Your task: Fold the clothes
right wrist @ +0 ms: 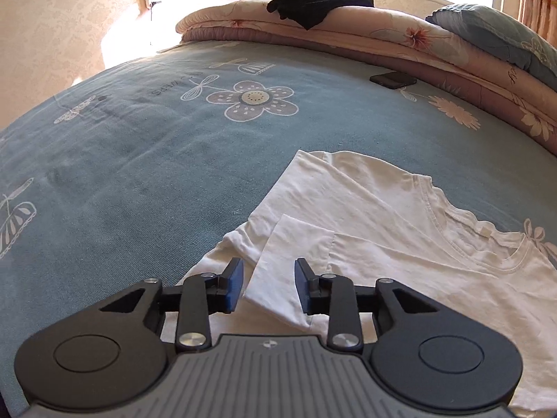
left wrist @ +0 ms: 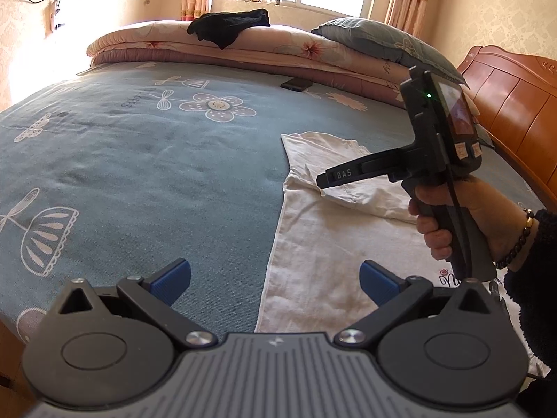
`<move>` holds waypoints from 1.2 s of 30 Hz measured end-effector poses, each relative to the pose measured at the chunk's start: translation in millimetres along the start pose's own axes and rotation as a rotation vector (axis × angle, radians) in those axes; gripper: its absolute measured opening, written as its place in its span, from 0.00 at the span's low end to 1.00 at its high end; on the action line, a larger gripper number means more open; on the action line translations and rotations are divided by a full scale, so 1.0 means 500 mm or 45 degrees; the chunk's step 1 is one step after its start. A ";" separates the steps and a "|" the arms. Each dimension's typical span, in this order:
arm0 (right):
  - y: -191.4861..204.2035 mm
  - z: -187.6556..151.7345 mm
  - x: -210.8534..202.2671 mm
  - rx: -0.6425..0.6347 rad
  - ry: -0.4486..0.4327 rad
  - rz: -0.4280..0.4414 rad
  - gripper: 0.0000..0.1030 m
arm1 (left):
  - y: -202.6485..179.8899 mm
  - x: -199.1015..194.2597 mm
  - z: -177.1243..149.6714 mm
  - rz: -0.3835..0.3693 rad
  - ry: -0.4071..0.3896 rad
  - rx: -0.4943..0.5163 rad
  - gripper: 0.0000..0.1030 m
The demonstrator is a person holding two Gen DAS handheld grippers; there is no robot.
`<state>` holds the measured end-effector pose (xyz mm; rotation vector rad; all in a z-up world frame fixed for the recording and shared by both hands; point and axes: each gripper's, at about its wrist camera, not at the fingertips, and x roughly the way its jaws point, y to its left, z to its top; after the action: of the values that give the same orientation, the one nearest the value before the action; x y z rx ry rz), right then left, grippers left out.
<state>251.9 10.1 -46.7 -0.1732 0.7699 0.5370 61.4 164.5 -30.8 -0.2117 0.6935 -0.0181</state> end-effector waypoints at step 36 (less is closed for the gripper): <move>-0.451 -0.352 -0.234 0.710 -0.170 -0.131 0.55 | -0.058 0.395 0.155 -0.265 0.297 -0.408 0.07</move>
<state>191.7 -288.3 -99.9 0.3352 0.7489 0.2183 264.0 133.6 -91.9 -0.5962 0.9031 -0.1332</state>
